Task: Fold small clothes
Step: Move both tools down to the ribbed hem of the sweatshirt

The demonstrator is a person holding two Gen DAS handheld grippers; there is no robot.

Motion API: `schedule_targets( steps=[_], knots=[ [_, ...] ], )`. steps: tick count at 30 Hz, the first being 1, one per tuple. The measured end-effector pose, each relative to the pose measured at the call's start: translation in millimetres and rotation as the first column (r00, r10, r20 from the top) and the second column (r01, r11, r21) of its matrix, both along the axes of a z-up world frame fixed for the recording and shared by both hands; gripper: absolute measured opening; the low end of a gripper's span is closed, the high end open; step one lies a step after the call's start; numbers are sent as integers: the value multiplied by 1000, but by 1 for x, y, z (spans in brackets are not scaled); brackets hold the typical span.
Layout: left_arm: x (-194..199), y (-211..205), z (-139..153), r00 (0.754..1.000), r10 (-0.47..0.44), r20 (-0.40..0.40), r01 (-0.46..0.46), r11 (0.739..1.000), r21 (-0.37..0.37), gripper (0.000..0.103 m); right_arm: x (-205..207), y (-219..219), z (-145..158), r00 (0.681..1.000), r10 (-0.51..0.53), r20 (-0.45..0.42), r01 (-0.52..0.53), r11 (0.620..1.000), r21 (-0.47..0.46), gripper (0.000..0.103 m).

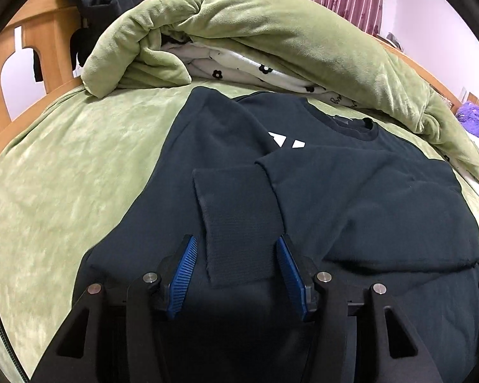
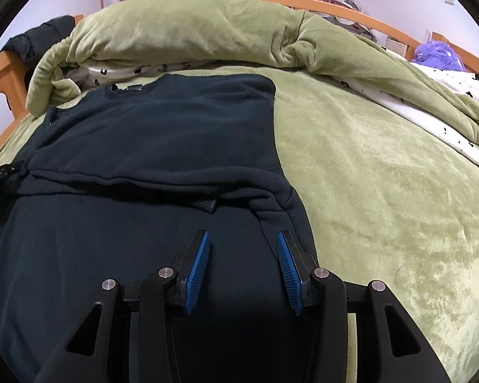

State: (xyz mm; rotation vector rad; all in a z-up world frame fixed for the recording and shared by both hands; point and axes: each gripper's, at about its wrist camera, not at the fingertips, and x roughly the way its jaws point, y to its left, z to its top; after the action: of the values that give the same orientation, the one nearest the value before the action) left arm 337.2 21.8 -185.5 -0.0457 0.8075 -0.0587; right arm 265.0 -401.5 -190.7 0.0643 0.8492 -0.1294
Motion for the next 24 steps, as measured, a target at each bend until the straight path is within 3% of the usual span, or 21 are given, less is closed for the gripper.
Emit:
schedule_targets(
  steps=[7, 10, 15, 24],
  knots=[
    [-14, 0, 3, 1000, 11, -1, -11, 1000, 3, 50, -3, 5, 0, 1000, 4, 3, -4, 1000, -24, 43],
    [-27, 1, 6, 1000, 3, 3, -3, 1000, 4, 50, -8, 1, 0, 1000, -12, 11, 12, 1000, 18, 43],
    [-55, 8, 12, 999, -34, -5, 34, 999, -32, 50, -15, -5, 0, 999, -42, 4, 42, 994, 97, 29],
    [-103, 25, 32, 999, -43, 17, 44, 998, -37, 50, -55, -1, 16, 995, -92, 43, 87, 989, 116, 29]
  ],
)
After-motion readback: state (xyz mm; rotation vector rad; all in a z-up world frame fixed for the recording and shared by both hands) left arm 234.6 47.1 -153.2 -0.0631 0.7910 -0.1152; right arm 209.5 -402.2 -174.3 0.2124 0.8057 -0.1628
